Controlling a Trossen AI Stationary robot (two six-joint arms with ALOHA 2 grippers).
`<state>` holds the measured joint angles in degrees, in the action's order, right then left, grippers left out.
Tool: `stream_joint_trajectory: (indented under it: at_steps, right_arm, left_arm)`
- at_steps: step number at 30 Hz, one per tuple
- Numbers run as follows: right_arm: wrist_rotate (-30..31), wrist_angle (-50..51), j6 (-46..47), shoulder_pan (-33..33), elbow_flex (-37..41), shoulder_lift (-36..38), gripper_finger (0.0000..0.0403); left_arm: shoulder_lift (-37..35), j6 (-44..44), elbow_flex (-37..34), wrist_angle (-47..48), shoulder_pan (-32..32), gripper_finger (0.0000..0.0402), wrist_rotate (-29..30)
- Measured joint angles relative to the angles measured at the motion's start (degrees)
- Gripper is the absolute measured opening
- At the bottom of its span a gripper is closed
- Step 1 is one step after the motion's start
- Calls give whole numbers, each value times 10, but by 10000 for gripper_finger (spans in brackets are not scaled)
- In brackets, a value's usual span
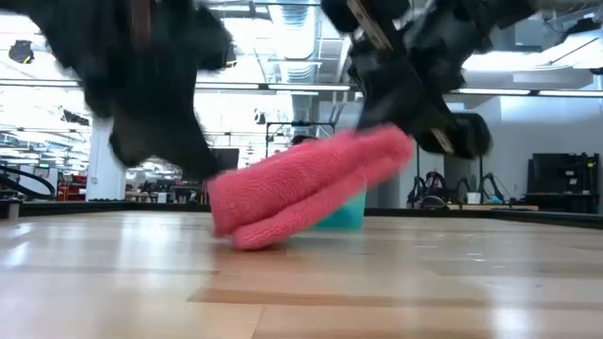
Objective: Fold microfiber towels
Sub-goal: Put the pink micro fiber cloth into the bin on top of the blue micro fiber cloth
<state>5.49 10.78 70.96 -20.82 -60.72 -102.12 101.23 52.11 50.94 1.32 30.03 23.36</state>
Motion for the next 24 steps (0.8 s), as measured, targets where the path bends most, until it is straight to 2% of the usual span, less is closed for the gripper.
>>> stream_joint_trajectory:
  at_steps: [4,9,12,19,24]
  right_arm:
    - [3,-5,-40,37,-1,60,16]
    - [24,-11,-88,109,-1,112,16]
    - [22,-52,-116,152,-3,123,16]
    - [9,-155,-156,215,-2,128,16]
    - [6,-154,-174,227,-2,122,16]
  left_arm:
    - [-87,3,1,44,-3,0,-10]
    - [-176,12,2,111,10,0,35]
    - [-211,12,2,141,16,0,72]
    - [-236,13,2,189,17,0,100]
    - [-224,21,2,206,17,0,102]
